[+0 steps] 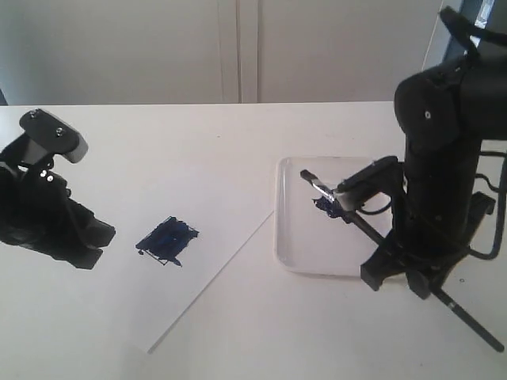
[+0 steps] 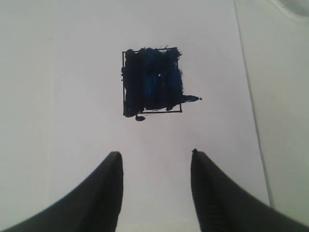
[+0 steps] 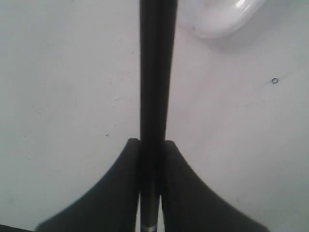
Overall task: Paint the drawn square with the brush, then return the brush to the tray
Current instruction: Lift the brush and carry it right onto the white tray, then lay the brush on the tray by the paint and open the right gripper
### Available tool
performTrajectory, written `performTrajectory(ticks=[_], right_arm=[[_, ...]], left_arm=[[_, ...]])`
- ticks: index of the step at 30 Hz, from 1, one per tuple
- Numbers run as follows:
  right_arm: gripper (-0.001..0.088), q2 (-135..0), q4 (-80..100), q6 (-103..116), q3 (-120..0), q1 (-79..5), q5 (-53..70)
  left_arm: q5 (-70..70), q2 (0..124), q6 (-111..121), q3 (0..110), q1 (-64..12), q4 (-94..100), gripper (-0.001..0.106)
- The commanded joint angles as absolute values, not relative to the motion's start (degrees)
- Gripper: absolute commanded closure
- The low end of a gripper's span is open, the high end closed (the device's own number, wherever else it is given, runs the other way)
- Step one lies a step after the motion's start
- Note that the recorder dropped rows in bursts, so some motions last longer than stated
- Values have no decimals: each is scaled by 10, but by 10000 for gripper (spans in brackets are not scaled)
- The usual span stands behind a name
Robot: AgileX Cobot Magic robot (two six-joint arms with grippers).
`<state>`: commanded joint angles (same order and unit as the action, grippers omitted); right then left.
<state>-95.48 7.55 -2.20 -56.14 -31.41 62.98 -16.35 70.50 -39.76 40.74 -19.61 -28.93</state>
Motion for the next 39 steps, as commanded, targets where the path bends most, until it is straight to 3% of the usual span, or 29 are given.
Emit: performTrajectory(ticks=[7,13,15,24,26,32,39], right_arm=[[868,-954,194,112,-484,-312,555],[864,-956,163,118,-480,-295,518],[798,-956,151,118,-480,-291,513],[340,-956,148,118,-480,-290,506],[301,-954,148,118,-480,-290,506],[296,-908,122,101,-481,-290,500],[305,-748,11,-27,-493,-291,458]], left_arm=[[-185,637,-398,407,-196,-283,561],[-188,634,-394,407,-196,-283,561],[-195,634,-394,407,-196,-283,561],[-206,634,-391,407,-196,-283,561],[-212,634,-391,407,-196,-283,561],[-214,634,-381,407,-196,-283,561],[-221,616,-372,407,-196,-283,594]])
